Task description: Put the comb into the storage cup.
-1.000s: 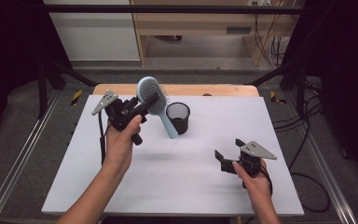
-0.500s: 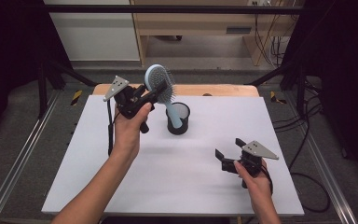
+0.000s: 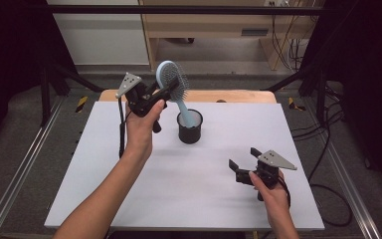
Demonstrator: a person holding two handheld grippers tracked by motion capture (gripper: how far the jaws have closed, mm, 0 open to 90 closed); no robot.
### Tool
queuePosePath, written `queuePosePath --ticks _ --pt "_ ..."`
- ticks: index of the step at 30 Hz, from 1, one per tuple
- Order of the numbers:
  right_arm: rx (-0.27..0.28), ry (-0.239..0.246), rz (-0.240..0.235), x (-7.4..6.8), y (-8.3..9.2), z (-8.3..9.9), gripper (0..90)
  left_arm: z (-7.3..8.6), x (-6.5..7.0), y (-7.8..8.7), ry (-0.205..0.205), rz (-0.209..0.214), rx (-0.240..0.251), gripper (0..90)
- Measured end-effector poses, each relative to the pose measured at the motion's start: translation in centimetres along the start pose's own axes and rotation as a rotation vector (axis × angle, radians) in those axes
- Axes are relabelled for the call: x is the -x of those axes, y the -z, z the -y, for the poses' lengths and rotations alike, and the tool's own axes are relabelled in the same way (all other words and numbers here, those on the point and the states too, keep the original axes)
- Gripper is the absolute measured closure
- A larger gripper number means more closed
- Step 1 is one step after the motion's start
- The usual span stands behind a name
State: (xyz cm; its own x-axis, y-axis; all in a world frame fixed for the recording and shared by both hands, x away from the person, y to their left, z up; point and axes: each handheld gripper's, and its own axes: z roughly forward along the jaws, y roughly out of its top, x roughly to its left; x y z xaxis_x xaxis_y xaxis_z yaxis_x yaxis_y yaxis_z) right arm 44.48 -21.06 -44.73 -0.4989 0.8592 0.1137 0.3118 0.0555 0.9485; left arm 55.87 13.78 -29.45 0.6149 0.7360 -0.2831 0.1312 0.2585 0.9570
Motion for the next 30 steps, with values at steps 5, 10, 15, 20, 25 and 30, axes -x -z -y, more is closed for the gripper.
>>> queuePosePath --ticks 5,10,15,20,25,30 --pt "0.0 0.001 -0.002 0.0 0.0 0.0 7.3 0.1 -0.4 -0.6 -0.001 -0.008 0.009 52.5" --pt "-0.002 0.003 -0.003 0.0 0.0 0.0 7.3 0.2 -0.7 -1.1 0.001 -0.011 0.017 52.5" --pt "-0.005 0.004 -0.001 0.0 0.0 0.0 7.3 0.5 -0.8 -1.4 0.005 -0.005 0.024 52.6" --pt "-0.001 0.002 -0.004 0.0 0.0 0.0 7.3 0.5 -1.1 -1.7 0.012 -0.014 0.03 52.6" --pt "0.002 -0.001 -0.006 0.0 0.0 0.0 7.3 0.6 -1.4 -1.9 0.005 -0.028 0.029 52.6" --pt "0.004 0.001 -0.005 0.0 0.0 0.0 7.3 0.7 -1.6 -2.1 -0.004 -0.035 0.029 52.5"
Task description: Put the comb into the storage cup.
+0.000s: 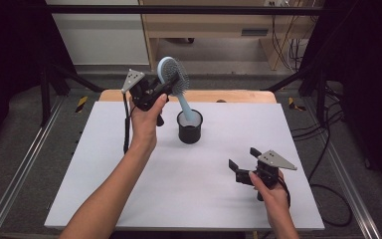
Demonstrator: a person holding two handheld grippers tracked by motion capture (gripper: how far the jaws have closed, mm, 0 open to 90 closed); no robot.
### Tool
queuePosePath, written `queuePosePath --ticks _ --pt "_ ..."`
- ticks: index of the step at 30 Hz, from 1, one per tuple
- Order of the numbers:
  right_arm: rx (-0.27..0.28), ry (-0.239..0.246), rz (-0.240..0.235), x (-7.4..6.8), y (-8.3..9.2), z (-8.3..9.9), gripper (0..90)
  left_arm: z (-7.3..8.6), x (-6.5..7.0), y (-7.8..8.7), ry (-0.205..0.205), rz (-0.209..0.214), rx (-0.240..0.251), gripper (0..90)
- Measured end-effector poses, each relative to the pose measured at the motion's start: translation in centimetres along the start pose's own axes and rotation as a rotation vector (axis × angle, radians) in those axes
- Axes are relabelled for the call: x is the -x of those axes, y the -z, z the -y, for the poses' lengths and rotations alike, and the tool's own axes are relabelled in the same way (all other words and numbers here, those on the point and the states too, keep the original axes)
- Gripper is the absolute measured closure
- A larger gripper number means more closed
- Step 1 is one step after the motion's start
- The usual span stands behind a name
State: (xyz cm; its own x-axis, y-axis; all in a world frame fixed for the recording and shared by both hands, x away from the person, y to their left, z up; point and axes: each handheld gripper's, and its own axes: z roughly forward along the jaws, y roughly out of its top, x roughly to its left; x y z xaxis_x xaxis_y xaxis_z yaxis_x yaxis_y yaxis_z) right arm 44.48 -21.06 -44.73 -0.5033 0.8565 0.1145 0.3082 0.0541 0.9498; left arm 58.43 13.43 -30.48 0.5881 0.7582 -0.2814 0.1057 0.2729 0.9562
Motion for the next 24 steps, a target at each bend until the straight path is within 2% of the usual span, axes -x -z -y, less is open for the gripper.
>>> queuePosePath --ticks 24 --pt "-0.004 -0.001 0.002 0.1 0.0 0.1 7.2 1.4 -0.7 -1.6 -0.031 -0.025 -0.02 52.5"
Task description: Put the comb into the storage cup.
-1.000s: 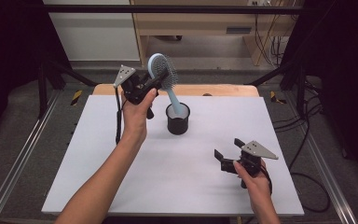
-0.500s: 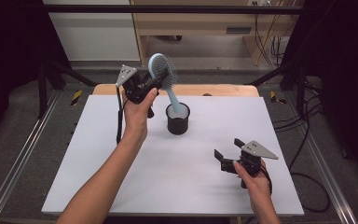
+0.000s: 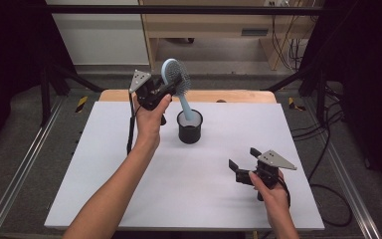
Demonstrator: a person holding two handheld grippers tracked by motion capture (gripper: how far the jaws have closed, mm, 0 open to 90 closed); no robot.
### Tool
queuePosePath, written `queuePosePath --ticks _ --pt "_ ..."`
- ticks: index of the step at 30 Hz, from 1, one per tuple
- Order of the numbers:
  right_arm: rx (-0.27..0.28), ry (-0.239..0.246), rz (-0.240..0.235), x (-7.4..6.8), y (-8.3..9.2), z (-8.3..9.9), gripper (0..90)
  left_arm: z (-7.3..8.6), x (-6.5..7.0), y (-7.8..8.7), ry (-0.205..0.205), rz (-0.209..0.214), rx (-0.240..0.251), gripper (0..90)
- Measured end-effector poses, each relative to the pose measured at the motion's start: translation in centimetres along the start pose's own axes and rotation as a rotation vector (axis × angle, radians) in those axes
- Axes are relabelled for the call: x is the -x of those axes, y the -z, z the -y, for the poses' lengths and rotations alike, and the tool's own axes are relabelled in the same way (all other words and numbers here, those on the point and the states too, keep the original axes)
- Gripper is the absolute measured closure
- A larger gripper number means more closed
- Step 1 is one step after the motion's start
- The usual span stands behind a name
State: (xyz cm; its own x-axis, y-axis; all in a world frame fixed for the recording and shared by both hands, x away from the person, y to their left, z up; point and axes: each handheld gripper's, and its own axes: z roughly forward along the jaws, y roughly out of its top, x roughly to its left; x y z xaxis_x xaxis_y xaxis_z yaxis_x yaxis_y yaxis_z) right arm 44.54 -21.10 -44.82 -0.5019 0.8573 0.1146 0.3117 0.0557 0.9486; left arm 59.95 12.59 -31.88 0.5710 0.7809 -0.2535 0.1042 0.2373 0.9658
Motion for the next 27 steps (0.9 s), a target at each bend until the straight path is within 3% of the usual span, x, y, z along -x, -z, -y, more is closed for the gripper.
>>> queuePosePath --ticks 8,20,27 --pt "-0.003 0.001 -0.001 0.0 0.0 0.0 7.3 0.4 -0.1 -0.3 -0.031 -0.007 -0.012 52.5" --pt "-0.004 -0.002 -0.004 -0.1 0.0 0.0 7.2 0.9 -0.1 -0.8 -0.04 -0.009 -0.027 52.5" --pt "-0.004 0.0 -0.005 0.0 0.0 0.1 7.1 1.4 0.1 -1.1 -0.075 -0.011 -0.046 52.4"
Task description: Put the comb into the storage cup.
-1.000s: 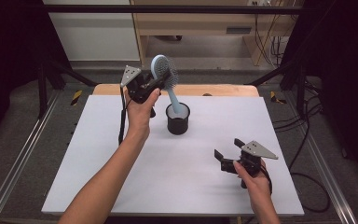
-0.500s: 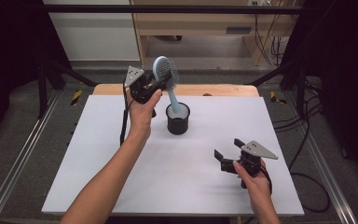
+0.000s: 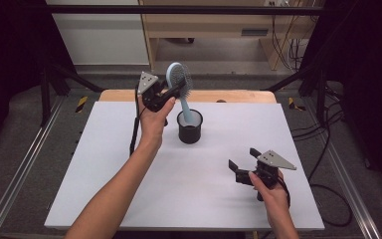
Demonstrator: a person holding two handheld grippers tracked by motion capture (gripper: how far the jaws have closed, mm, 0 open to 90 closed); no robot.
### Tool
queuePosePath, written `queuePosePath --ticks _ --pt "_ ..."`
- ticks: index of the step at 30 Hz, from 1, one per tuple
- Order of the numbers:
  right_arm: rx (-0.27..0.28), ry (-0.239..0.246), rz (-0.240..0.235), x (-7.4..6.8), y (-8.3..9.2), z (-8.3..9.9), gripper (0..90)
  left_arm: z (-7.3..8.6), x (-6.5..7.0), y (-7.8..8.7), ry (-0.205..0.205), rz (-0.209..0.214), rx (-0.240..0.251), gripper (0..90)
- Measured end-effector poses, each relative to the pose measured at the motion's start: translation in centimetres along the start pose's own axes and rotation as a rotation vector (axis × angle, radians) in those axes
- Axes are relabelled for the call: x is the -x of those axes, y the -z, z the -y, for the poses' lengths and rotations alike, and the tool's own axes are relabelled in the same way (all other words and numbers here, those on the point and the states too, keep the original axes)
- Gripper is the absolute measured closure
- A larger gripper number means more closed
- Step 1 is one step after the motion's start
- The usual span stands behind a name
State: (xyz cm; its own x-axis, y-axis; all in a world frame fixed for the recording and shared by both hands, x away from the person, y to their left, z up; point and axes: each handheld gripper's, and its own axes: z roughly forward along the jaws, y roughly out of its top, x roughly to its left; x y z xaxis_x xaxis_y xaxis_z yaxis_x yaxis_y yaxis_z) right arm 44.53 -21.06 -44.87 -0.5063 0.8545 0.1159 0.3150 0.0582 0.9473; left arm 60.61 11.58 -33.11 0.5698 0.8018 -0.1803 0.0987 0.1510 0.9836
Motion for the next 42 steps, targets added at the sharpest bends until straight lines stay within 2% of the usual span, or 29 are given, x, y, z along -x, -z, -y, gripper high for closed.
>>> queuePosePath --ticks 17,42 --pt "0.0 0.0 -0.001 0.0 -0.1 0.0 7.1 0.9 0.3 -0.5 -0.013 0.006 -0.022 52.4" --pt "-0.006 0.006 -0.003 -0.2 -0.1 0.0 7.1 2.4 0.1 -0.9 -0.008 -0.004 -0.048 52.2"
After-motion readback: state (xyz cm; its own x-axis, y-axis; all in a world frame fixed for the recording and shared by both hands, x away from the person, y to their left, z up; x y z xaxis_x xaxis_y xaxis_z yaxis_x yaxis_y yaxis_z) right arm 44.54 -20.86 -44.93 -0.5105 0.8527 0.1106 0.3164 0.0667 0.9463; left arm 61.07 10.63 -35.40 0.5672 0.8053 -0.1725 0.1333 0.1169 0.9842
